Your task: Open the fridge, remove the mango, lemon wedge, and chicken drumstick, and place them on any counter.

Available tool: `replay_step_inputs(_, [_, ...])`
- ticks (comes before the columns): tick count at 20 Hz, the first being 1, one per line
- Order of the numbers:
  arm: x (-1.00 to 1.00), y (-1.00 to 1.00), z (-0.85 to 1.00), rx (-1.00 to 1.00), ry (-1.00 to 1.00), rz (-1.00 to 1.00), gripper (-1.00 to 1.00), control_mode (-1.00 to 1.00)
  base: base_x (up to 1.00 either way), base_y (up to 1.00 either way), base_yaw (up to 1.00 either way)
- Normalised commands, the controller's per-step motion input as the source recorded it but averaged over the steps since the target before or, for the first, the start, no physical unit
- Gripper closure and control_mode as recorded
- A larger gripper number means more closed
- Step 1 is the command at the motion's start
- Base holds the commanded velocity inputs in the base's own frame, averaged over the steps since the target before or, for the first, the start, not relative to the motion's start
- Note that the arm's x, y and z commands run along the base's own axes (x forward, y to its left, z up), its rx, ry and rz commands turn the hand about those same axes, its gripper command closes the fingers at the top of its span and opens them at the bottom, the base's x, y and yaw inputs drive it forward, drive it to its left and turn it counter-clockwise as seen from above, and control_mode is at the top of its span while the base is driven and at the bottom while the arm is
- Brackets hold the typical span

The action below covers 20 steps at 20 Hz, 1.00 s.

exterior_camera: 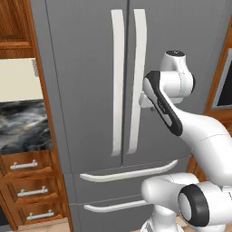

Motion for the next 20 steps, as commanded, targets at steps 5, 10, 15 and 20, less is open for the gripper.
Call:
replay_step_inputs(5, [0.0,0.0,0.0,0.0,0.0,0.0,-1.0,1.0,-0.06,0.0,0.01])
replay_step_inputs(10, [0.0,0.0,0.0,0.0,0.0,0.0,-1.0,1.0,-0.54,0.18,0.07])
replay_step_inputs(15, [0.0,0.0,0.0,0.0,0.0,0.0,-1.0,1.0,-0.45,0.46,0.05])
replay_step_inputs(20, [0.0,0.0,0.0,0.0,0.0,0.0,-1.0,1.0,-0.08,0.56,0.0])
